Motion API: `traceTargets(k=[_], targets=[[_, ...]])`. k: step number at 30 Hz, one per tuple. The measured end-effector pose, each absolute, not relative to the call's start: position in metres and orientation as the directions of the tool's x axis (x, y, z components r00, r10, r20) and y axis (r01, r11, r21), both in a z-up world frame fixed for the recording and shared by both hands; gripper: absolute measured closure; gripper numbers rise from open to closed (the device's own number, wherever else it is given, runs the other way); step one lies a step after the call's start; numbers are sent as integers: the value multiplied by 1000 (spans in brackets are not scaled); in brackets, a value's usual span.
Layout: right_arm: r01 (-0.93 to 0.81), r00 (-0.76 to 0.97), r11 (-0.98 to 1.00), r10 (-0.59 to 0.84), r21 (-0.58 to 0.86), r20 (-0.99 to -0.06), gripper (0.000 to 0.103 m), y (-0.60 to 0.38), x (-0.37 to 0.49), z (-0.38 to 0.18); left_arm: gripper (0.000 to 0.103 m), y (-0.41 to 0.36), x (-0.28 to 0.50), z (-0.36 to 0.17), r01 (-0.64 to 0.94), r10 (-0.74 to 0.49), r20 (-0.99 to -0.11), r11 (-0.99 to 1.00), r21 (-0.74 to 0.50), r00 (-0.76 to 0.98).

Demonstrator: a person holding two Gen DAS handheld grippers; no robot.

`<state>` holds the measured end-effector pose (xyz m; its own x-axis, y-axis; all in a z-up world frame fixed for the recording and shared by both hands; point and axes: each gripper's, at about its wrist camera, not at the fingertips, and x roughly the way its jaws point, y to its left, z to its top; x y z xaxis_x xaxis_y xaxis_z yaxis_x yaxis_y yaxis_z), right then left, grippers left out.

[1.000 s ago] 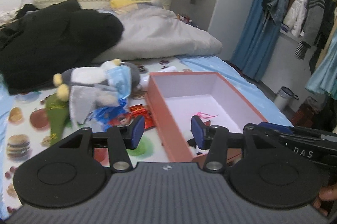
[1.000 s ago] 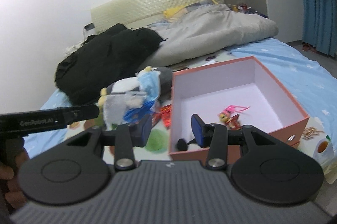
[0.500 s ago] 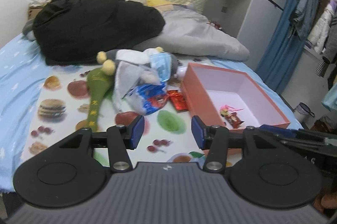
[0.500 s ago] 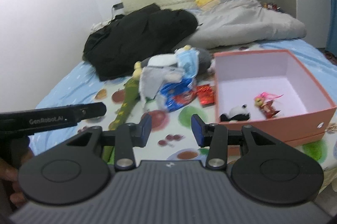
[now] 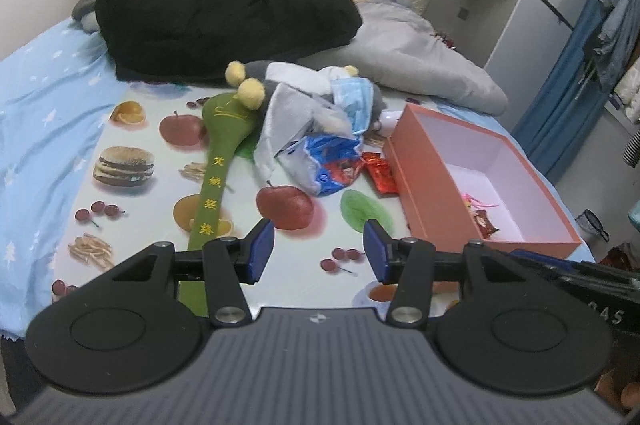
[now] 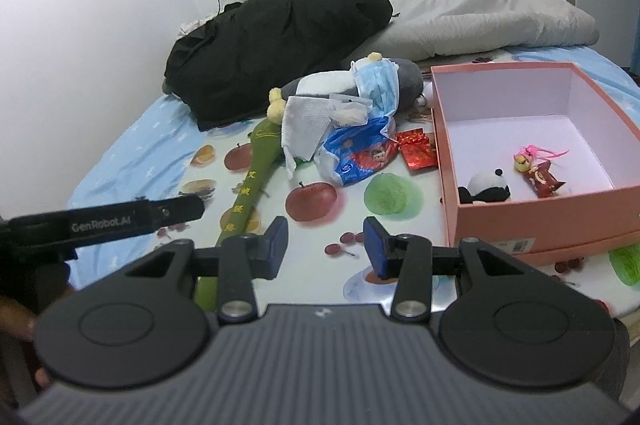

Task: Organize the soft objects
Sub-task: 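Move both open tools from the box back toward the plush pile, then grasp the clear zip bag with the right tool while the left tool grasps the white wipe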

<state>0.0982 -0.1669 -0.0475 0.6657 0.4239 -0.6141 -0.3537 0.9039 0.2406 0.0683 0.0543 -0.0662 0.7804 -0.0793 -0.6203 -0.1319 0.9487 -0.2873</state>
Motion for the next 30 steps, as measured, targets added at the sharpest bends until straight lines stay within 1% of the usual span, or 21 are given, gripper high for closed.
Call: traceTargets(k=[6,12,20,21,22,24,30], targets=[[-358,651,904,421,234,-631,58,-155,136,-50,47,70,108,-80,-165,-73,-648,940,-300,758],[-342,638,906,419,250,-646,58,-147,184,-57,47,81,165,-100,-174,-72,-678,942,-287,731],[-358,596,901,422,244,-683,58,-124,256,-77,47,99,240,-132,-191,-67,-702,940,-283,709],[-358,590,902,420,244,-689,53,-121,265,-81,47,102,250,-136,-193,-65,-704,941,-280,707],[-354,586,903,419,246,-694,41,-118,276,-85,47,105,259,-141,-195,-61,-706,941,-276,706],[-346,589,904,416,249,-693,31,-113,291,-92,47,111,276,-149,-194,-59,-707,942,-272,705],[-338,574,906,414,256,-707,31,-93,345,-117,47,125,324,-170,-173,-63,-709,951,-256,702]])
